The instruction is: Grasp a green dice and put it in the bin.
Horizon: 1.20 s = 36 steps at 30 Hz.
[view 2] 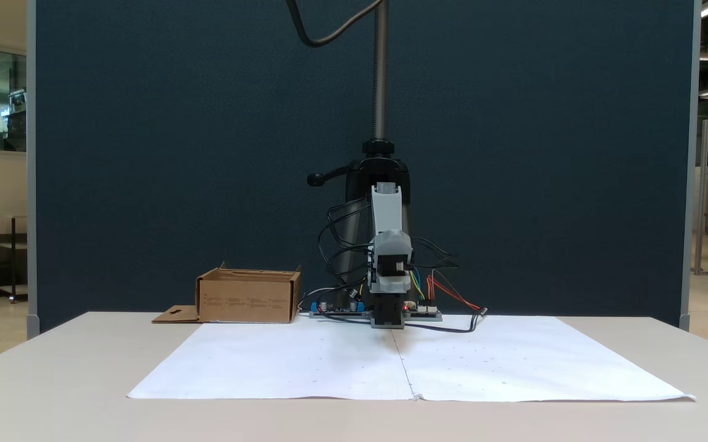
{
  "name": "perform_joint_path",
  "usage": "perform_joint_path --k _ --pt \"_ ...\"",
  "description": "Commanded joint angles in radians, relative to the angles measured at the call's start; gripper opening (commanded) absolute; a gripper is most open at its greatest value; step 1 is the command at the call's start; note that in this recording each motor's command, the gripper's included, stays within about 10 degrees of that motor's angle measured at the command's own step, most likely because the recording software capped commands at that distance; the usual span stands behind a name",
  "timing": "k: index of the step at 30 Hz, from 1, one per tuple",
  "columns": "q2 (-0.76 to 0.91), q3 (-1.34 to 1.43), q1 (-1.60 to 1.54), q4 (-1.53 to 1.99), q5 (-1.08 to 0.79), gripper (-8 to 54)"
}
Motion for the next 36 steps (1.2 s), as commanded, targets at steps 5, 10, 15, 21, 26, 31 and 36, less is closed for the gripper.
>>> perform_joint_path --k 5,10,15,21,26,31,36 --pt "0.110 0.071 0.058 -0.231 -0.028 44.4" --pt "0.110 0.071 0.058 -0.319 -0.028 44.8" --pt "0.109 0.071 0.054 -0.414 -0.028 45.0" --pt "0.107 0.071 0.055 -0.476 -0.026 44.9" --pt "0.107 0.071 0.037 -0.468 -0.026 44.9" --pt "0.107 0.071 0.032 -0.466 -0.026 44.9" --pt "0.107 0.071 0.032 -0.468 -0.026 44.9"
